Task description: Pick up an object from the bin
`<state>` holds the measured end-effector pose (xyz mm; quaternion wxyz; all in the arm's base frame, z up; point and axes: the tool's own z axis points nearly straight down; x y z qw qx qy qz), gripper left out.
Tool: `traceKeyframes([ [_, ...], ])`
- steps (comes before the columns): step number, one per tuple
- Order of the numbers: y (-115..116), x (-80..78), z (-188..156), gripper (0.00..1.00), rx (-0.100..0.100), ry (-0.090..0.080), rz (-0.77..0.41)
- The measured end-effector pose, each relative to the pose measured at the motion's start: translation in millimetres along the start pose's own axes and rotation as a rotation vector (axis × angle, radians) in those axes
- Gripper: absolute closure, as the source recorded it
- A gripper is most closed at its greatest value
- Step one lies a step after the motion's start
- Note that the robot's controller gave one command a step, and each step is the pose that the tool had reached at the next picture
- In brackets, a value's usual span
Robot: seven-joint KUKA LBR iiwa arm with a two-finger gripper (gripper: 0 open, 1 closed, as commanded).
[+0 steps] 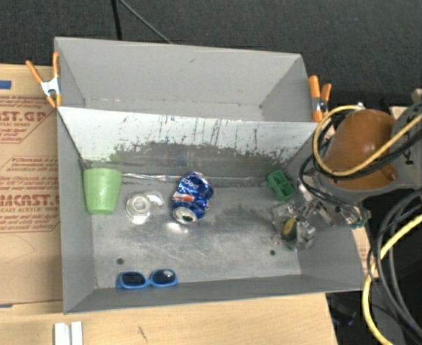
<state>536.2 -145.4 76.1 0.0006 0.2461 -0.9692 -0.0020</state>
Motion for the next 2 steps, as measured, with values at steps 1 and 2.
traceKeyframes([
  [1,-24.4,-44.4,-52.6,1.0,0.01,-0.01,-0.013],
  [2,-25.1,-38.6,-148.2,1.0,0.011,-0.009,0.011],
])
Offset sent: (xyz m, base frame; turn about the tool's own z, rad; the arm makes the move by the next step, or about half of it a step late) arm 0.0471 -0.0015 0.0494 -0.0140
